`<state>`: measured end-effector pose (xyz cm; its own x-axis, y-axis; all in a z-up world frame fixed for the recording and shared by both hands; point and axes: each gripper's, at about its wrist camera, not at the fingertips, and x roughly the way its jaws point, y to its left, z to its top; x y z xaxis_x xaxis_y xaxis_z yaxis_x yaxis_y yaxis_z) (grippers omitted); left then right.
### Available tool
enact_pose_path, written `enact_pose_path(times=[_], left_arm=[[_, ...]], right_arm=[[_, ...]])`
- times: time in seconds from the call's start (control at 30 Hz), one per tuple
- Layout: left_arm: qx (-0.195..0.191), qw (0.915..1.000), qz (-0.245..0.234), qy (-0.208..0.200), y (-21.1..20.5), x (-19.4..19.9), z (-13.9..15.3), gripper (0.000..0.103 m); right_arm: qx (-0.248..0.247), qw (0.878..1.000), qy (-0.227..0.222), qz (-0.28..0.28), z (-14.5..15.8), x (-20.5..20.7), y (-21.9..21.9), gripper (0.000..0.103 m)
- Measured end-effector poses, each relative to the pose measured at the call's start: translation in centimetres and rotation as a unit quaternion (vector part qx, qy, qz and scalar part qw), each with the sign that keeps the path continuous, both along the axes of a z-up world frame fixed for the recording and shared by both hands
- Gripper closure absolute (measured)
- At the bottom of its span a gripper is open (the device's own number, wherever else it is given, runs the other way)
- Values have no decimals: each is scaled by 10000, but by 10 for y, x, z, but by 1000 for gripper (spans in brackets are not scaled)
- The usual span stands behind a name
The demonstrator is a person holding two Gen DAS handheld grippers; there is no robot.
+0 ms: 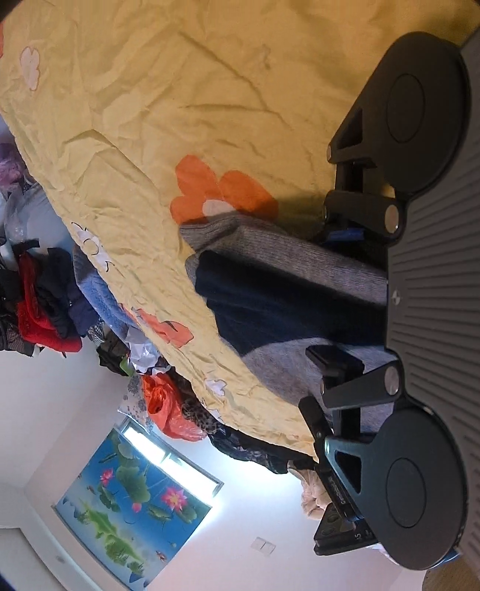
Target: Fold small clothes
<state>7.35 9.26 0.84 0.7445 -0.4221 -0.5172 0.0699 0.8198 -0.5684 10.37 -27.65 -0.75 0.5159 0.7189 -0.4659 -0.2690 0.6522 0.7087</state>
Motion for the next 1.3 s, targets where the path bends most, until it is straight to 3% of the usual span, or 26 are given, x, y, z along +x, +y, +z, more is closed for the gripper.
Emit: enact_pose_path(times=[0.03, 0.07, 0.17, 0.33, 0.37, 0.4, 0.43, 0.47, 0.6, 0.7, 0.73, 0.8, 0.83, 0.87, 0.9, 0.93, 0.97, 1.1, 1.13, 1.17, 1.2, 1.23, 1.3], left_arm=[[-40, 9999, -86, -49, 0, -14, 2, 18], [-87, 9998, -202, -27, 0, -24, 1, 18], [-279, 9982, -501, 178, -6, -52, -4, 18], [-465, 9952, -830, 213, -21, -64, -9, 19], [-430, 9955, -818, 231, -23, -63, -8, 31], [-328, 9956, -817, 321, -26, -62, -10, 70], [-266, 9953, -806, 460, -28, -59, -11, 76], [-288, 9957, -725, 506, -26, -60, -11, 79], [98, 9971, -716, 257, -27, -89, 10, 89], [358, 9961, -754, 295, -22, -111, 7, 88], [430, 9959, -732, 326, -21, -114, 1, 88], [222, 9968, -684, 361, -13, -119, -7, 82], [4, 9970, -662, 409, -8, -120, -8, 77], [-160, 9966, -675, 448, -4, -121, -9, 66], [-327, 9959, -700, 469, -1, -120, -10, 47], [-538, 9948, -741, 440, 1, -119, -12, 39], [-696, 9937, -764, 440, 2, -117, -13, 29], [-843, 9921, -793, 483, -7, -104, -15, 29], [-849, 9919, -792, 505, -10, -100, -16, 33], [-764, 9918, -832, 602, -15, -96, -16, 69], [-583, 9922, -830, 723, -19, -92, -17, 89], [-500, 9929, -780, 744, -21, -92, -17, 89], [-377, 9943, -751, 652, -21, -100, -8, 92]], right_arm=[[-54, 10000, -37, -14, 3, -10, -5, 25], [-49, 10000, -35, -3, 5, -19, -11, 24], [13, 9999, 98, 82, 5, -44, -22, 24], [226, 9986, 288, 374, -7, -71, -12, 25], [285, 9981, 349, 422, -9, -71, -8, 32], [313, 9971, 482, 496, -11, -69, -2, 41], [262, 9959, 629, 598, -13, -66, 6, 66], [124, 9960, 635, 621, -14, -66, 12, 76], [-11, 9962, 274, 829, 4, -86, 20, 77], [55, 9947, 286, 989, 4, -100, 10, 77], [-56, 9950, 360, 927, -1, -102, 8, 72], [164, 9959, 542, 709, -10, -106, -3, 65], [327, 9956, 613, 636, -10, -108, -8, 57], [414, 9956, 591, 591, -8, -113, -12, 46], [493, 9957, 534, 580, -5, -118, -15, 39], [611, 9951, 529, 579, -5, -121, -18, 31], [707, 9940, 586, 591, -7, -122, -19, 30], [721, 9920, 783, 679, -12, -117, -9, 41], [675, 9916, 844, 707, -13, -115, -4, 49], [590, 9914, 902, 742, -15, -113, 2, 63], [472, 9911, 957, 800, -18, -111, 8, 72], [419, 9912, 947, 826, -19, -111, 13, 77], [366, 9924, 773, 881, -12, -117, 17, 78]])
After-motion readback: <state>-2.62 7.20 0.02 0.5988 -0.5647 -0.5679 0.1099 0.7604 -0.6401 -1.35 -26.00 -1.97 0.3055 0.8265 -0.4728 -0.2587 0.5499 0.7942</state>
